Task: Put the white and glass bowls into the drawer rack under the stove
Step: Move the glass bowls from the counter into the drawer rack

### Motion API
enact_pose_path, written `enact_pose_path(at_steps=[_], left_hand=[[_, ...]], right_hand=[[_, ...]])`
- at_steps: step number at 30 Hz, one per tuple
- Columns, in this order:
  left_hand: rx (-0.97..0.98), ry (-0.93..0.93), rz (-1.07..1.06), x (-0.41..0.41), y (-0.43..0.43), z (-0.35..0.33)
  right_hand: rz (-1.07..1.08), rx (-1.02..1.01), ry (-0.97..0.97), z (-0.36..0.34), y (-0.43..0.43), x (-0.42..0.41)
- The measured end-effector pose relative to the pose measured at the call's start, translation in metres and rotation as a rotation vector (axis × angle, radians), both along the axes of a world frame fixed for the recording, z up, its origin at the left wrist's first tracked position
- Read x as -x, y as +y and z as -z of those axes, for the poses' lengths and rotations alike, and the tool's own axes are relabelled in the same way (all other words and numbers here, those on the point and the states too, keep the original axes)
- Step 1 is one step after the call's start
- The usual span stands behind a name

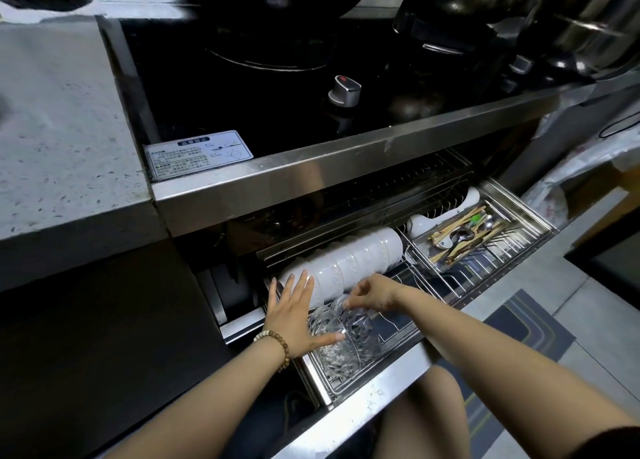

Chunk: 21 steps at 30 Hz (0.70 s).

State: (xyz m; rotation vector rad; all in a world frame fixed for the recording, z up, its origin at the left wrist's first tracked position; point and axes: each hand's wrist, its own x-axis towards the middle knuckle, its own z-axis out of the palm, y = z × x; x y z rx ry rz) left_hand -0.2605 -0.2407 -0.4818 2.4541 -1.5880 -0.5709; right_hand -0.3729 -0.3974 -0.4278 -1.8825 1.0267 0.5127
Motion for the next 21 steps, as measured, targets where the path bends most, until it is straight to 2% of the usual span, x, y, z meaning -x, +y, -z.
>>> enact_pose_path(at_steps=[3,9,12,15,21], left_hand=[[-0.041,0.094,0.004,-0.004,0.002,-0.014],[-0.010,0.366,-0.010,-0.013,0.003,-0.069],[0.095,0.344,0.032,-0.014,0.006,-0.111],[0.210,0.338,0.098,-0.011,0.008,-0.156],[0.482,0.157,0.179,-0.020,0.038,-0.265]], right_hand=[[-0.013,0.076,-0.048,-0.021,0.000,0.005],[0.029,0.091,-0.282,-0.092,0.002,0.034],[0.034,0.147,-0.392,-0.134,0.008,0.051],[-0.029,0.206,-0.419,-0.174,0.018,0.062],[-0.115,0.450,-0.564,-0.247,0.050,0.054]])
